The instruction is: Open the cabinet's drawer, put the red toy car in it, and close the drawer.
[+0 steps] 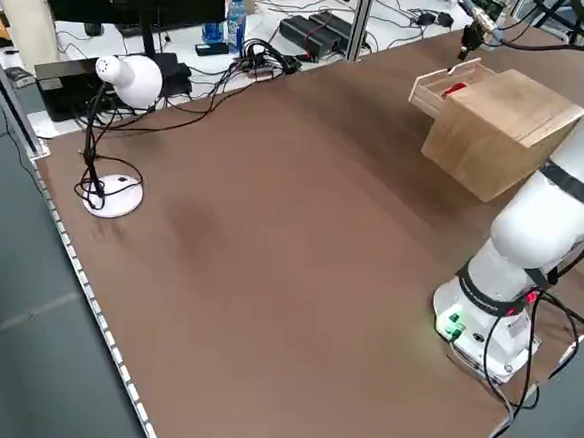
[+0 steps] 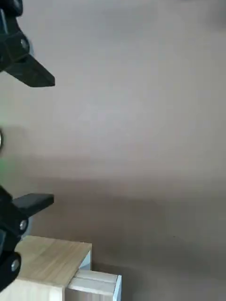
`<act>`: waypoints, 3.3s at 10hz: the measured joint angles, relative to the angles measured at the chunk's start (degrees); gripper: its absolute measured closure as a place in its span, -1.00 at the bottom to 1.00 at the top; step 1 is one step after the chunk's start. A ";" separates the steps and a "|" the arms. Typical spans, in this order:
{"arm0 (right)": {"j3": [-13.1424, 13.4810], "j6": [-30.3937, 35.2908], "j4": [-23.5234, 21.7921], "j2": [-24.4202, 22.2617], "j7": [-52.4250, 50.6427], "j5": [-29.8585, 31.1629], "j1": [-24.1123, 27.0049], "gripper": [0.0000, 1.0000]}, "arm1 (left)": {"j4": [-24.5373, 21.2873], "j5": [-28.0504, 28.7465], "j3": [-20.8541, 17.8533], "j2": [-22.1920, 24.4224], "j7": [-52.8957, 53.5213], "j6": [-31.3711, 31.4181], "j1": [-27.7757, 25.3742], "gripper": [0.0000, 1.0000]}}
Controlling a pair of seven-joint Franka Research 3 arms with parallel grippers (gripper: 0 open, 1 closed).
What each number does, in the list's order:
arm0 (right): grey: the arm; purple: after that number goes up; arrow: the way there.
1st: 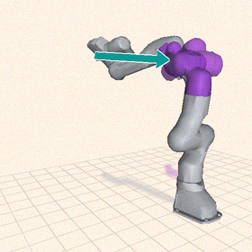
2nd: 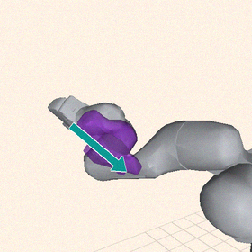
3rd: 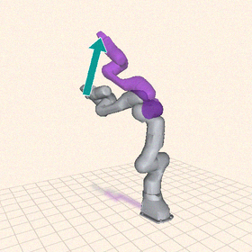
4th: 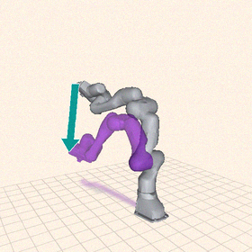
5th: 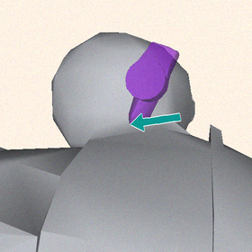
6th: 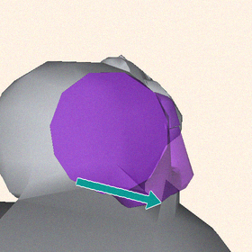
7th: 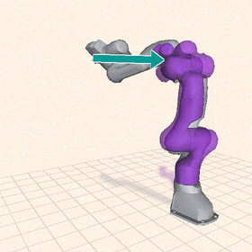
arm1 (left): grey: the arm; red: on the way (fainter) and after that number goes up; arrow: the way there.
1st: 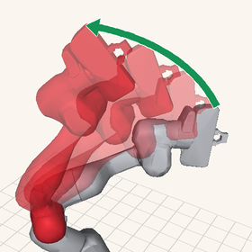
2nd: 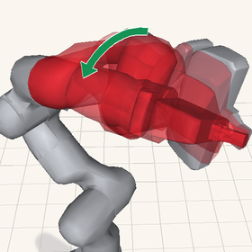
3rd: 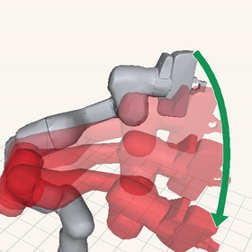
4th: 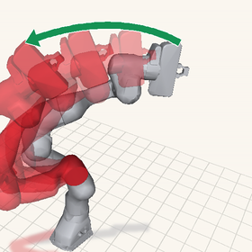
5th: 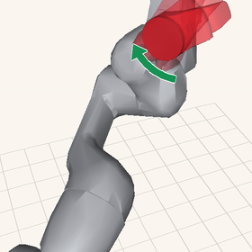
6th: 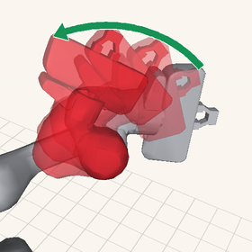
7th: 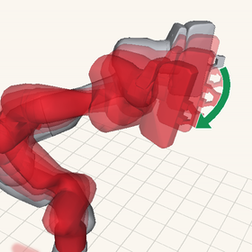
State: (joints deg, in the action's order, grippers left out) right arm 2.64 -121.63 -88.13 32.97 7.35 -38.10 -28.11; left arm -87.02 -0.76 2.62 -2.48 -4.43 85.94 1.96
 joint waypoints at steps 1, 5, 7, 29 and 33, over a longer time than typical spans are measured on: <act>-0.01 0.39 0.05 0.01 0.00 -0.15 -0.23 0.96 | -0.03 -0.34 0.12 -0.50 0.38 0.01 0.03 -0.89; 0.16 5.17 0.25 0.07 -0.03 -1.42 -0.09 0.96 | -0.04 -0.45 0.26 -2.16 0.59 2.46 0.57 -0.83; 0.29 6.11 0.63 0.25 -0.03 -1.56 0.00 0.96 | -0.07 -0.45 0.12 -2.30 0.59 3.54 0.49 -0.75; 0.56 21.24 5.09 3.15 -0.05 -3.39 1.14 0.94 | -7.07 0.45 0.02 1.60 0.08 9.08 -0.47 -0.99; 0.38 24.80 4.83 3.42 -0.04 -3.51 1.09 0.94 | -7.24 0.45 0.02 1.42 0.00 9.08 -0.47 -0.99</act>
State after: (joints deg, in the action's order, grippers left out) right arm 3.03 -96.83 -83.29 36.38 7.31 -41.60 -27.02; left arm -94.25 -0.31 2.64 -1.06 -4.43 95.02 1.49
